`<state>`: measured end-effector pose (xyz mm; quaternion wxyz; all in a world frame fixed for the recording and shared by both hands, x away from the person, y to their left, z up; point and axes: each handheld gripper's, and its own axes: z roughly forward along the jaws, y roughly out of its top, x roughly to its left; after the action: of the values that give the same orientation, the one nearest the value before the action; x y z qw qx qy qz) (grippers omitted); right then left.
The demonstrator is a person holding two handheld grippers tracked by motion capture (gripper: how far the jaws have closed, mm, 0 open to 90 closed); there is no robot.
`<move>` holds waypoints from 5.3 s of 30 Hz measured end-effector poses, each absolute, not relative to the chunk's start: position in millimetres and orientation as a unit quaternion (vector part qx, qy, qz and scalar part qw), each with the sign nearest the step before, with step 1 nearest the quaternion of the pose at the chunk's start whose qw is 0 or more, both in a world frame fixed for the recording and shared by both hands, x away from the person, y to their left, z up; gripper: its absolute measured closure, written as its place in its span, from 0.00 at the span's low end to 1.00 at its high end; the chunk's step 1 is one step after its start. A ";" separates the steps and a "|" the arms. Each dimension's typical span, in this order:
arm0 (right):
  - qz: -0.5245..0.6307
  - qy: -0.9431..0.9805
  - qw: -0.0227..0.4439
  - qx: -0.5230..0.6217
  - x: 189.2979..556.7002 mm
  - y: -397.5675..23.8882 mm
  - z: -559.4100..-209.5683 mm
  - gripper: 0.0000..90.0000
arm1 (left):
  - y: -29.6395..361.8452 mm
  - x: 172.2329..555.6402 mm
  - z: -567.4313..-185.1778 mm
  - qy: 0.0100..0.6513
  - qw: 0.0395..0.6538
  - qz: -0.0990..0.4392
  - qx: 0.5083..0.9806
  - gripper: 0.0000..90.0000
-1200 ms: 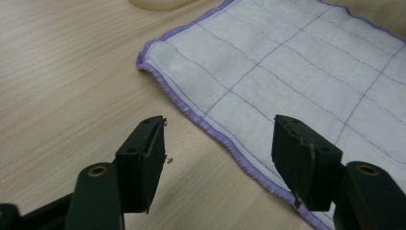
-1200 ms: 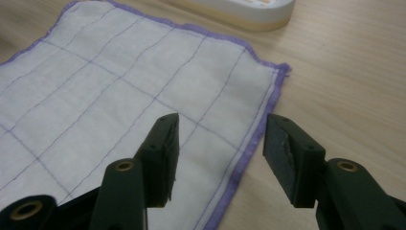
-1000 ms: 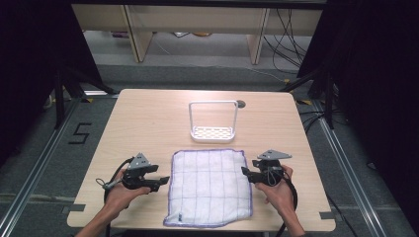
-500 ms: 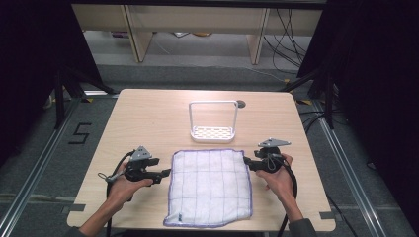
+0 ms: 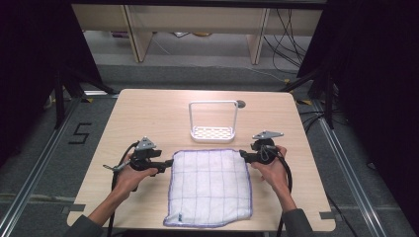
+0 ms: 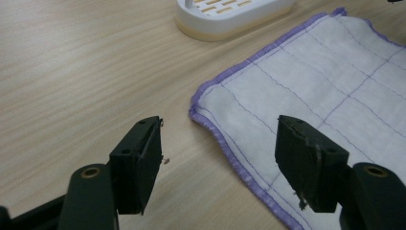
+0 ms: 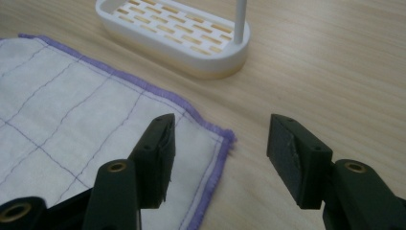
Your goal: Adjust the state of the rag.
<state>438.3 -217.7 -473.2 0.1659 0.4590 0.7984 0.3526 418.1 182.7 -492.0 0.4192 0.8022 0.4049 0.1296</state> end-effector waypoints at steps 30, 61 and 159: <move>0.304 0.828 0.161 0.443 461.9 -192.8 -495.9 0.48 | 150.0 451.6 -507.7 0.367 0.387 0.129 0.836 0.39; 0.335 0.835 0.139 0.414 456.1 -192.6 -495.0 0.95 | 147.8 446.8 -510.7 0.314 0.409 0.133 0.847 0.94; 0.405 0.831 0.119 0.361 287.4 -224.8 -471.1 0.61 | 186.8 301.5 -489.4 0.218 0.451 0.071 0.862 0.41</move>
<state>287.4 -224.8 -471.1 0.1193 0.3611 0.8314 0.4052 301.5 186.8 -489.4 0.4512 0.8624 0.2183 0.0708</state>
